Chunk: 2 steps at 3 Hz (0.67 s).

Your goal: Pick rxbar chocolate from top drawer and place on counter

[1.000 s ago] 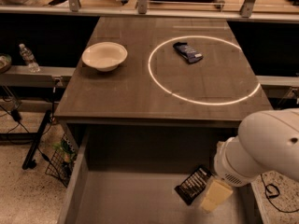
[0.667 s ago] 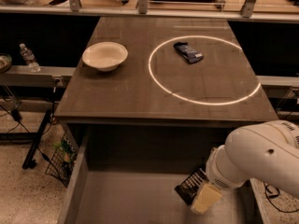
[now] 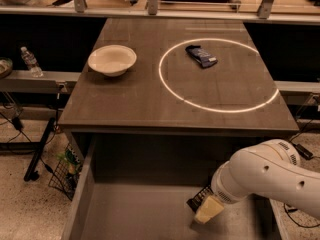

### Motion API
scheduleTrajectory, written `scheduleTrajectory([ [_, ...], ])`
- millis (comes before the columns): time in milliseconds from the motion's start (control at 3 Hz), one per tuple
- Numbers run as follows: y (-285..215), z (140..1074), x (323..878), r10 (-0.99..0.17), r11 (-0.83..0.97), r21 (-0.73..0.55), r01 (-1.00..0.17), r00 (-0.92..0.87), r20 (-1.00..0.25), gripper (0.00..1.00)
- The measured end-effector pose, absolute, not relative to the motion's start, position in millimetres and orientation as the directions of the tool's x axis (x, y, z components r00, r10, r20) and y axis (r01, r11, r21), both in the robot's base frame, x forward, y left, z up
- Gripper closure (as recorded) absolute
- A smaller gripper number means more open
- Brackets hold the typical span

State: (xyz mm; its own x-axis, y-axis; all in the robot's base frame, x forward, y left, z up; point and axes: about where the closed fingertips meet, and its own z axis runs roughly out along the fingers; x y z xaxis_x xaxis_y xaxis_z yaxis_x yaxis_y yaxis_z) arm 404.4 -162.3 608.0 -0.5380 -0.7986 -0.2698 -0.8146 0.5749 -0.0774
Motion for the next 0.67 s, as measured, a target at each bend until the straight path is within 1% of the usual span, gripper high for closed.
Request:
scheduleTrajectory([
  [333,-160.8,591.0,409.0,-0.768,0.614,-0.062,-0.787,-0.576,-0.28,0.0],
  [667,-161.7,584.6,409.1,-0.741,0.643,-0.057,-0.764,-0.602,-0.297,0.17],
])
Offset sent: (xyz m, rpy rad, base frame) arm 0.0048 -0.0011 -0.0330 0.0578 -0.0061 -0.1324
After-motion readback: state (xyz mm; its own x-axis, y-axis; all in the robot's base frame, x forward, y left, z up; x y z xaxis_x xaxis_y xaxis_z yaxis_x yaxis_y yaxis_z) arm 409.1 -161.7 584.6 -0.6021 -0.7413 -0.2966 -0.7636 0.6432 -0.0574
